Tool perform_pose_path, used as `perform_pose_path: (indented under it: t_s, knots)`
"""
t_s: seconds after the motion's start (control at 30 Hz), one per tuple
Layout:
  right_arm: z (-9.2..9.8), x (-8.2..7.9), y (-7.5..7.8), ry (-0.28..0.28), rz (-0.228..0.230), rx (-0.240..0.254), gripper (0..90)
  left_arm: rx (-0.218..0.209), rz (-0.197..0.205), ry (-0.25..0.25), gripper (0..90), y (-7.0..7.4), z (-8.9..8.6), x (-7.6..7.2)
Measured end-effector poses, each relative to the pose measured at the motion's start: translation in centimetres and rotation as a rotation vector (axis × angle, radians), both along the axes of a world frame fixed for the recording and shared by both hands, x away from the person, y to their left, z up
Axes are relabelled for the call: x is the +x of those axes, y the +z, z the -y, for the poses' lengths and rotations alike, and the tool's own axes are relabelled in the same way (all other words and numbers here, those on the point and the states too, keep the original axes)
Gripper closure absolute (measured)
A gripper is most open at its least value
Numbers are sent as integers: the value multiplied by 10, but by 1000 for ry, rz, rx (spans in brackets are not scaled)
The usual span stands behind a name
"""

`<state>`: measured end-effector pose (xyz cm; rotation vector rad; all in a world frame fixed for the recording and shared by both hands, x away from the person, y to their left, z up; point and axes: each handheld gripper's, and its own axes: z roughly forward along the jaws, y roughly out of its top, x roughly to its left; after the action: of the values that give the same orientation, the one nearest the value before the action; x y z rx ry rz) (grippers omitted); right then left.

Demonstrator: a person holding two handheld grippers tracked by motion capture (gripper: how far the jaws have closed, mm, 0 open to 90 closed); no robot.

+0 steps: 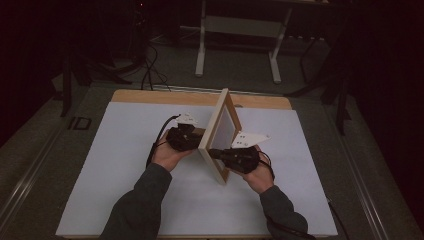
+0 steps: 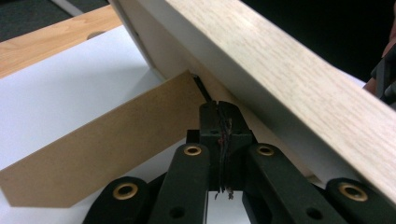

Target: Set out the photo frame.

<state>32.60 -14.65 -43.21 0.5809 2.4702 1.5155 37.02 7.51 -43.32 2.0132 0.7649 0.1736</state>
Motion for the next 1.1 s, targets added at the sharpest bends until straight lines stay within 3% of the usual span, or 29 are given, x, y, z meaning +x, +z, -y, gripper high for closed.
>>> perform_pose_path:
  t_s: [0.47,0.67,1.1]
  knots:
    - [5,1,-3,-15,0,-22,843,-23,-28,60,690,9,-15,-4]
    - [10,1,-6,-26,-10,-31,820,-9,-8,95,628,15,-19,-10]
    - [24,3,-13,-75,-20,-49,718,-22,19,183,537,31,-29,-24]
